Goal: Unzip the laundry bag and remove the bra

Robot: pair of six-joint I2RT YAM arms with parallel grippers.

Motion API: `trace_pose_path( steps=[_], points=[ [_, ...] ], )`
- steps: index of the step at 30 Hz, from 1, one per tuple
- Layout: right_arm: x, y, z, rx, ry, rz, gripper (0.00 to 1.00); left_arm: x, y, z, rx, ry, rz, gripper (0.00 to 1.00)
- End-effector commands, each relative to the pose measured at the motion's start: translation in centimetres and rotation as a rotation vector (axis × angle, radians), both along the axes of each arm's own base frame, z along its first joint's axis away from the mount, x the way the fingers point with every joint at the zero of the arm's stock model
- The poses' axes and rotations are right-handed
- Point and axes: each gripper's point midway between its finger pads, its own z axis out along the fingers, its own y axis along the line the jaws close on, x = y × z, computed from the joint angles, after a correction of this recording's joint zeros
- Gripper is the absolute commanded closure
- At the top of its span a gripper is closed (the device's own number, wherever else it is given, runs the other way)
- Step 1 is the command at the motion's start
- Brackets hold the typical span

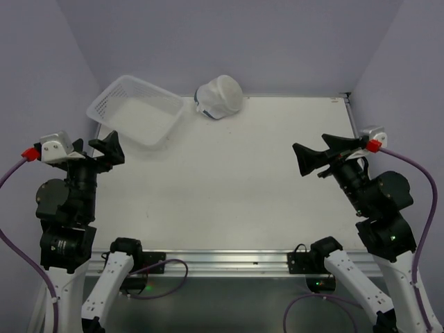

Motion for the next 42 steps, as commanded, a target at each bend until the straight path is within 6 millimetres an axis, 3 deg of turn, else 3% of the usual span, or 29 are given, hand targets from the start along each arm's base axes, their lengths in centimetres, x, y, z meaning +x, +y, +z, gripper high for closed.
trace_pose_path(
  steps=[1,7,10,11,13,14,15,16,17,18,19,21,22,24,25,27,28,30,32,33,35,42],
  points=[
    [0.1,0.7,-0.3,0.032,0.013,0.033,0.01,1.1,-0.8,-0.4,-0.02,0.041,-0.035,0.0],
    [0.4,2.4,-3.2,0.03,0.139,0.104,0.01,5.4,-3.9,-1.1,-0.043,0.126,-0.175,0.0],
    [0.7,2.6,-4.5,0.04,0.202,0.103,0.01,9.0,-5.7,-1.5,-0.107,0.178,-0.245,0.0],
    [0.8,2.7,-4.9,0.045,0.22,0.105,0.01,11.1,-7.4,-2.2,-0.124,0.228,-0.317,0.0],
    [0.9,2.9,-5.7,0.046,0.25,0.109,0.01,13.4,-8.9,-2.5,-0.194,0.26,-0.371,0.0],
    [0.9,2.9,-6.0,0.052,0.26,0.111,0.01,15.7,-10.2,-4.3,-0.222,0.325,-0.413,0.0],
    [0.7,3.0,-6.2,0.056,0.267,0.114,0.01,16.7,-11.4,-2.8,-0.25,0.296,-0.451,0.0],
    [0.7,3.1,-6.3,0.064,0.272,0.119,0.01,18.9,-12.6,-4.6,-0.261,0.345,-0.467,0.0],
    [0.6,3.2,-6.4,0.068,0.273,0.126,0.01,20.1,-13.3,-4.8,-0.261,0.348,-0.453,0.0],
    [0.5,3.2,-6.8,0.069,0.278,0.128,0.01,20.7,-15.4,-3.1,-0.243,0.304,-0.488,0.0],
    [0.4,3.3,-6.8,0.075,0.273,0.133,0.01,22.7,-16.7,-5.0,-0.236,0.341,-0.476,0.0],
    [0.4,3.3,-7.2,0.079,0.276,0.133,0.01,24.5,-18.5,-5.6,-0.263,0.345,-0.474,0.0],
    [0.4,3.3,-7.4,0.081,0.281,0.132,0.01,26.4,-19.3,-7.2,-0.284,0.378,-0.471,0.0],
    [0.5,3.2,-7.9,0.08,0.293,0.124,0.01,28.1,-20.6,-8.3,-0.322,0.386,-0.473,0.0],
    [0.5,3.2,-8.2,0.082,0.302,0.121,0.01,29.6,-21.2,-10.4,-0.329,0.417,-0.458,0.0],
    [0.6,3.3,-8.8,0.081,0.317,0.121,0.01,31.2,-21.5,-11.8,-0.346,0.412,-0.415,0.0],
    [0.7,3.3,-9.0,0.082,0.323,0.122,0.01,32.4,-21.3,-14.0,-0.346,0.436,-0.368,0.0],
    [0.7,3.5,-9.6,0.08,0.339,0.128,0.01,33.6,-21.2,-15.7,-0.352,0.438,-0.335,0.0],
    [0.7,3.6,-9.8,0.078,0.351,0.132,0.01,34.5,-20.7,-19.3,-0.344,0.479,-0.273,0.0],
    [0.7,3.6,-10.0,0.079,0.355,0.132,0.01,35.2,-20.7,-19.3,-0.36,0.447,-0.268,0.0],
    [0.6,3.6,-10.1,0.086,0.359,0.133,0.01,35.7,-20.6,-22.2,-0.367,0.472,-0.244,0.03],
    [0.4,3.8,-10.7,0.097,0.361,0.146,0.01,37.2,-21.2,-27.8,-0.446,0.466,-0.219,0.08]
  ],
)
